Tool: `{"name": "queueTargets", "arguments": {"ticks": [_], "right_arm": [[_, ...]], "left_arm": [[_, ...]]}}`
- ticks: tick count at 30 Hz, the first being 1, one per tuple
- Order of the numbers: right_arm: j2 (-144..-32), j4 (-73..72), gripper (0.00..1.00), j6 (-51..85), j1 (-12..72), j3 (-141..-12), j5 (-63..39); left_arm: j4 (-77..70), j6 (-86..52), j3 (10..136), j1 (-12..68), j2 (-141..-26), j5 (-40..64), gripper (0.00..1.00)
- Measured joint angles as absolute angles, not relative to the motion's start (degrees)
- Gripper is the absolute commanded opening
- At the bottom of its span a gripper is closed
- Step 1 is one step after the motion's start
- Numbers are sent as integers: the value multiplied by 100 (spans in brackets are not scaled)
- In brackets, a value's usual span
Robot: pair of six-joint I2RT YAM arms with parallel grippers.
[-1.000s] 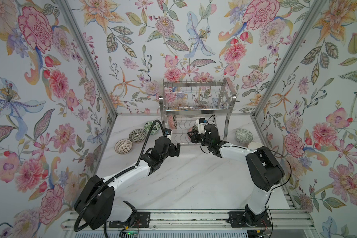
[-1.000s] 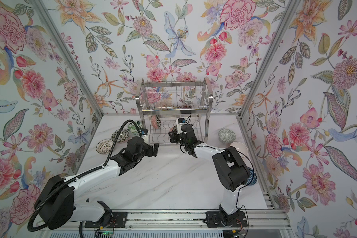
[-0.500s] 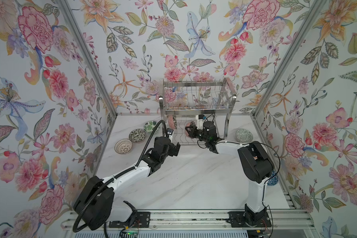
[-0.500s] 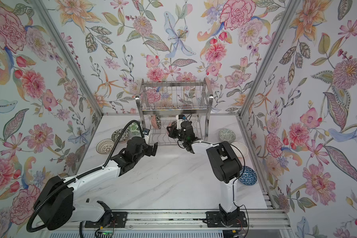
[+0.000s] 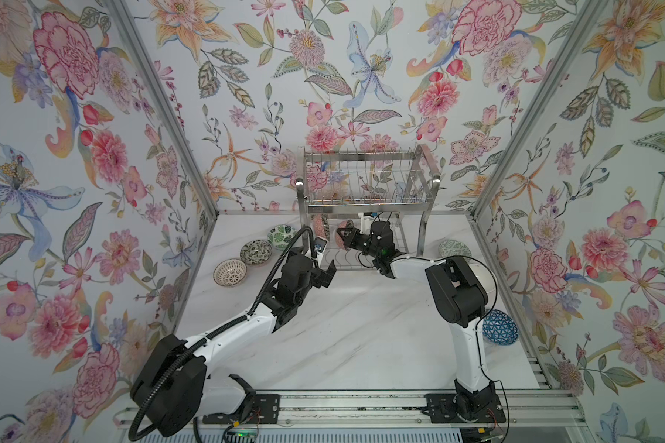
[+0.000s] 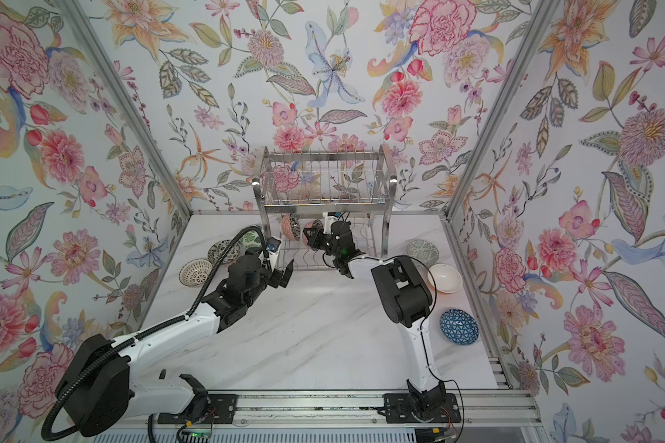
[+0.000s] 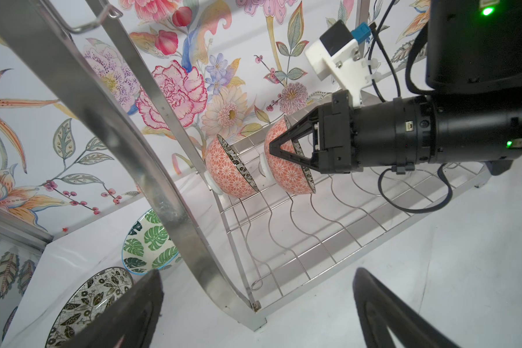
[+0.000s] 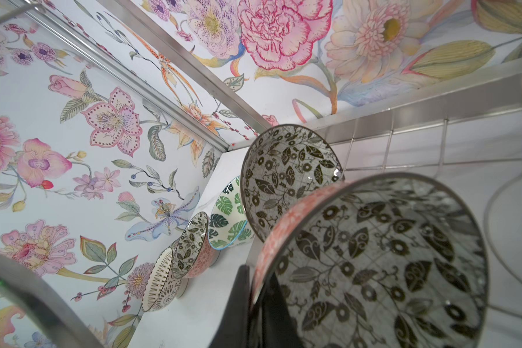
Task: Load bowls into a dish rack
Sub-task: Place the bowl in the dish rack.
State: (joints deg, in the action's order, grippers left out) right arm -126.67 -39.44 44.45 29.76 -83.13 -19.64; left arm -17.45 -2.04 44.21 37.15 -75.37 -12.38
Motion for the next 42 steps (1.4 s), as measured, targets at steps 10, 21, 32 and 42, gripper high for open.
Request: {"name": "queueTargets", "arguments": {"ticks": [10, 21, 32, 42], "right_arm": [[-13277, -4045, 2, 4751, 2976, -9157, -2196], [-13889, -4224, 3, 5068, 2974, -9887, -2453], [-14197, -4228, 4, 5253, 2947, -10353, -2689], [-14532, -4272, 5, 5356, 2932, -10833, -2893]], "left_arm": [[-1938, -78, 4287, 3717, -7537, -1199, 99], [-2005, -36, 4049, 3717, -7531, -1201, 99], [-2117, -36, 4047, 3717, -7531, -1199, 99], [-2182, -36, 4012, 3717, -7531, -1203, 99]]}}
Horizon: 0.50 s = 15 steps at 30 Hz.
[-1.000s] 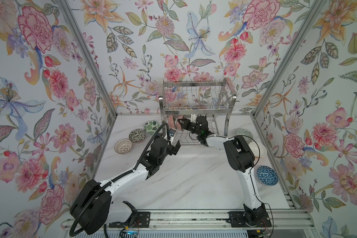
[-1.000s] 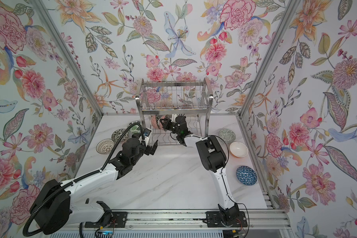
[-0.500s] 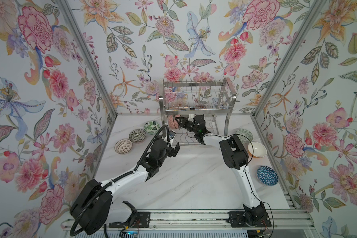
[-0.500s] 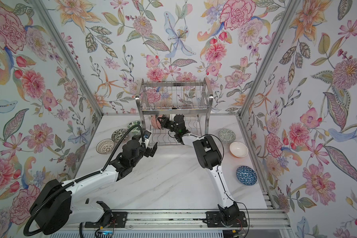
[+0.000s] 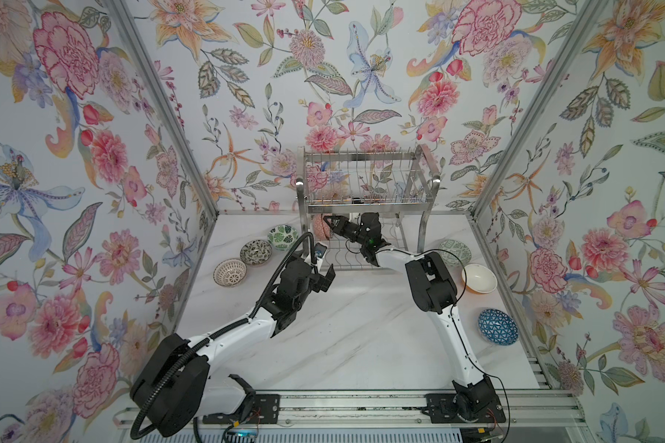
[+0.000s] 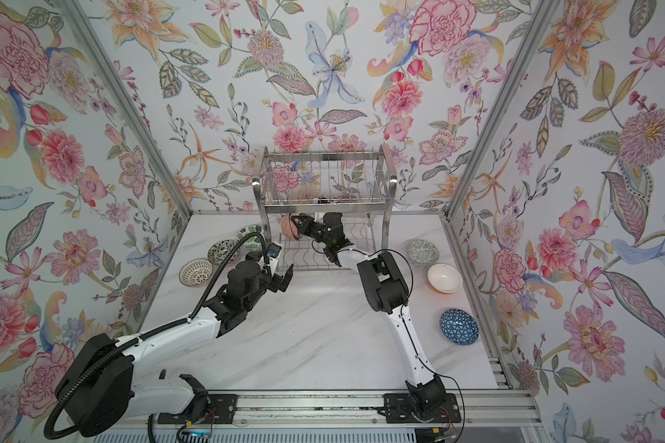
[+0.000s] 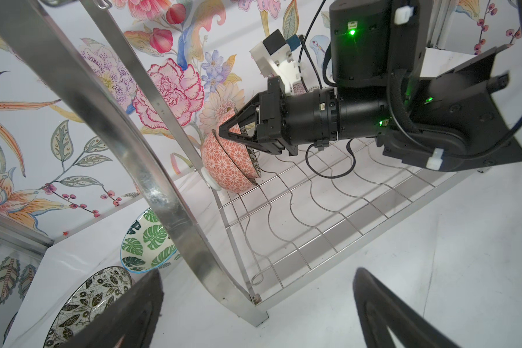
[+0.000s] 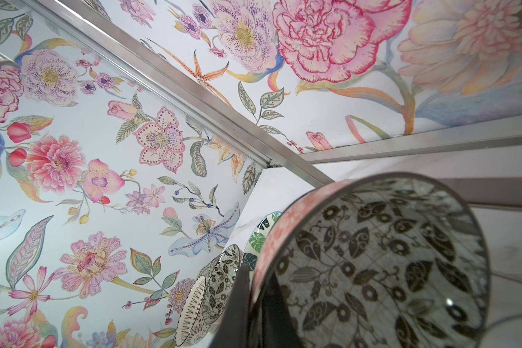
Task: Load bowls into a dish rack
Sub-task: Place the bowl in the dish rack.
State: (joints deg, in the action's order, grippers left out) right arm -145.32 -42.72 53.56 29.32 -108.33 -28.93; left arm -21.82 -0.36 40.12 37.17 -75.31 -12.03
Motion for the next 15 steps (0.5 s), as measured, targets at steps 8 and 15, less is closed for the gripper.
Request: {"name": "queueTargets", "arguments": {"ticks": [8, 15], "right_arm": [[-14586, -4263, 7, 5428, 2915, -10871, -2987], [-14628, -4219, 8, 5452, 2882, -10875, -3065]], "left_arm": [[-2193, -36, 4007, 3717, -7531, -1203, 99], [-2196, -36, 3999, 3717, -7531, -1203, 99]]}}
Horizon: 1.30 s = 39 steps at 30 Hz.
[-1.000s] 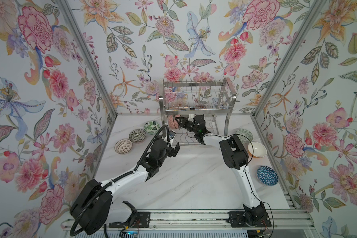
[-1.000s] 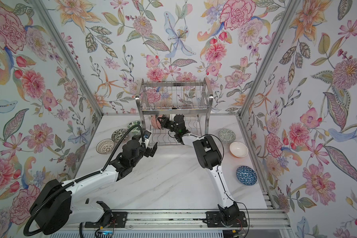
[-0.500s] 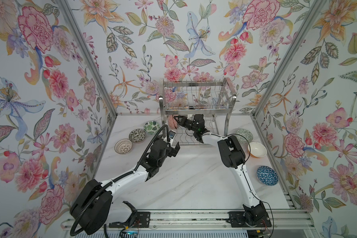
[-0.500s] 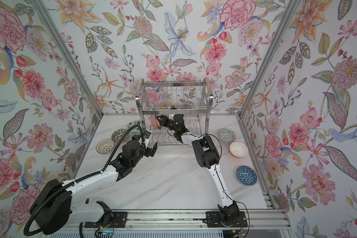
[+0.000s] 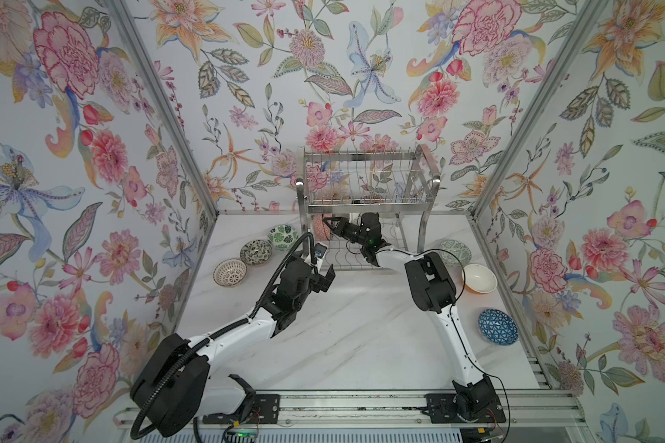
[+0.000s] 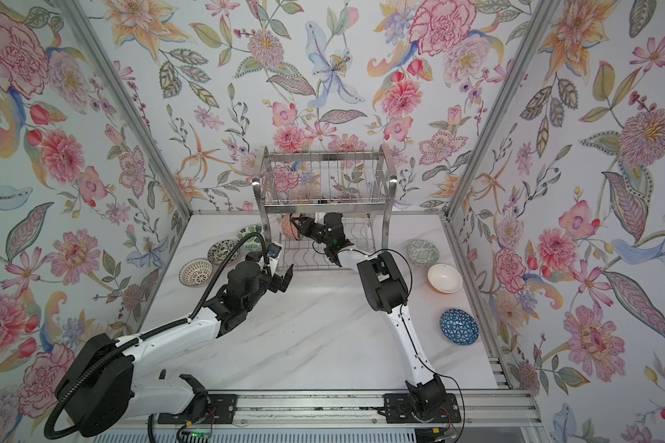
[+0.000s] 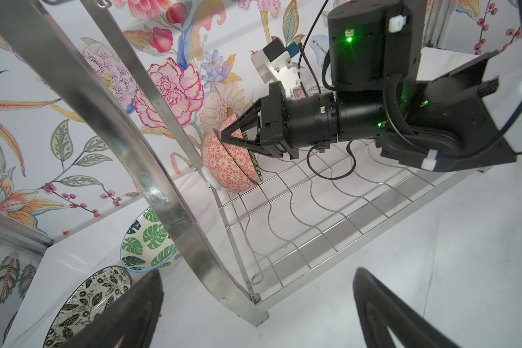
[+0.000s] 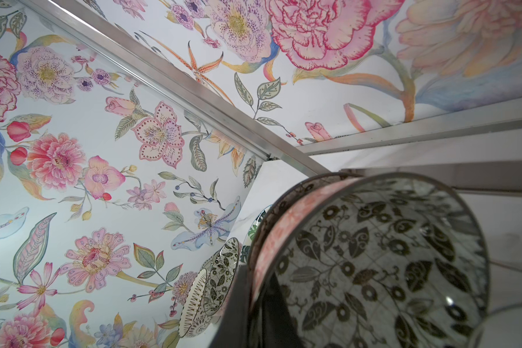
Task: Load bowls into a dish rack
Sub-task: Place the bowl in the dish rack.
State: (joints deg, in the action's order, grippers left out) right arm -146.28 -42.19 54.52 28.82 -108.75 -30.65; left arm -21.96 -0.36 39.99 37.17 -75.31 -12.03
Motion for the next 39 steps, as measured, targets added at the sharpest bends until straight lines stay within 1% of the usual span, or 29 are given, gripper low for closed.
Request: {"name": "queueTargets", "arguments": {"ticks": [3, 9, 17, 20, 39], "right_arm": [[-14628, -4202, 9, 5452, 2873, -10875, -3085], [-14628, -4176, 14, 5452, 2873, -10875, -3109], [-14628, -4156, 17, 5448, 2862, -10875, -3111], [-14628, -4150, 20, 5450, 2860, -10875, -3111], [-14626, -4309, 23, 5443, 2797, -10602, -3131]], "left_arm": [[-2196, -36, 3999, 3717, -7531, -1203, 99], [-2196, -36, 3999, 3717, -7531, -1203, 99], [-2196, -36, 3999, 3717, -7531, -1203, 99], [-2196, -36, 3999, 3717, -7531, -1203, 99], [-2193, -38, 3999, 3717, -7531, -1201, 99]]}}
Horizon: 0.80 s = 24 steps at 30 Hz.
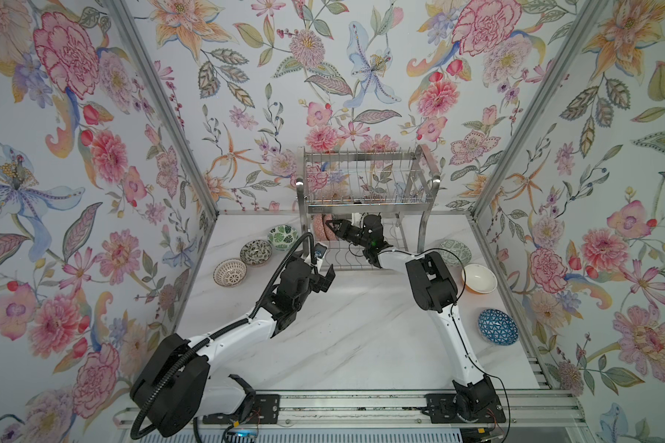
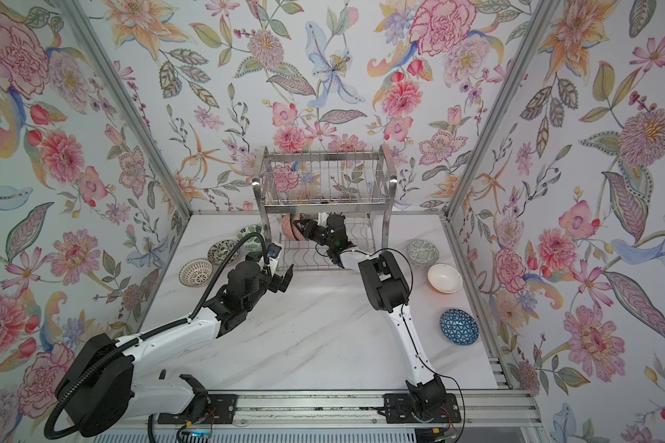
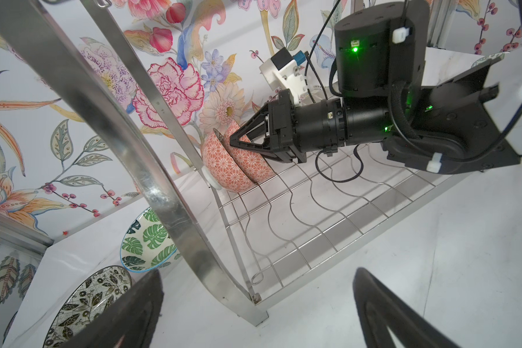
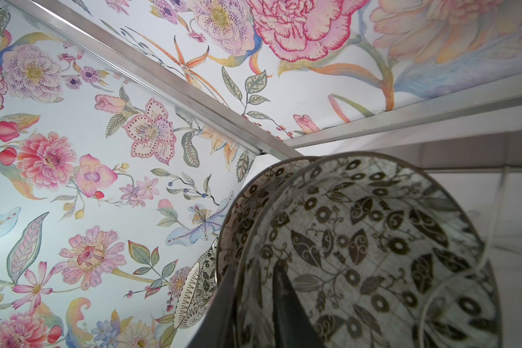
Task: Load bowls into a dish rack
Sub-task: Place the bowl in the dish rack, then pick up the bowl from the middle-right of the table.
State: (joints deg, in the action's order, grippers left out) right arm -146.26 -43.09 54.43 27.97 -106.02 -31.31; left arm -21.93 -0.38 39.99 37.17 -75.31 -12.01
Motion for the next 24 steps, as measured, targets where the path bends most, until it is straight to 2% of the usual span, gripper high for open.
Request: {"name": "queueTargets", "arguments": {"ticks": [24], "right_arm": [[-14025, -4469, 31, 5290, 2749, -9601, -3120]], "left_arm": [[-2189, -40, 3999, 3717, -7531, -1177, 99]]}}
